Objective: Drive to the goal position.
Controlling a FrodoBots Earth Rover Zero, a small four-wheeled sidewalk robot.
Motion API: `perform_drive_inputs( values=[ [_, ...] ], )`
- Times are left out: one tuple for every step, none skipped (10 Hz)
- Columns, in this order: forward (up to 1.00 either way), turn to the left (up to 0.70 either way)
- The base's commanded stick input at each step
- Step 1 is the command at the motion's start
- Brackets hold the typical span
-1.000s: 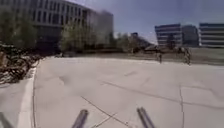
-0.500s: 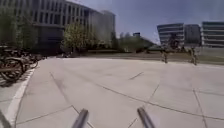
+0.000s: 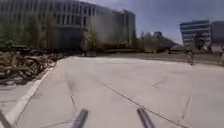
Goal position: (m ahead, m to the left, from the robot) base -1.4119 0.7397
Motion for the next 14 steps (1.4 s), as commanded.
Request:
perform_drive_inputs(
  values=[
    [0.7,0.35],
    [0.7,0.3],
    [0.7,0.18],
    [0.7,0.07],
    [0.7,0.0],
    [0.7,0.0],
    [0.7,0.0],
    [0.7,0.0],
    [0.7,0.0],
    [0.7,0.0],
    [0.7,-0.01],
    [0.7,-0.17],
    [0.7,-0.35],
    [0.7,-0.35]
  ],
)
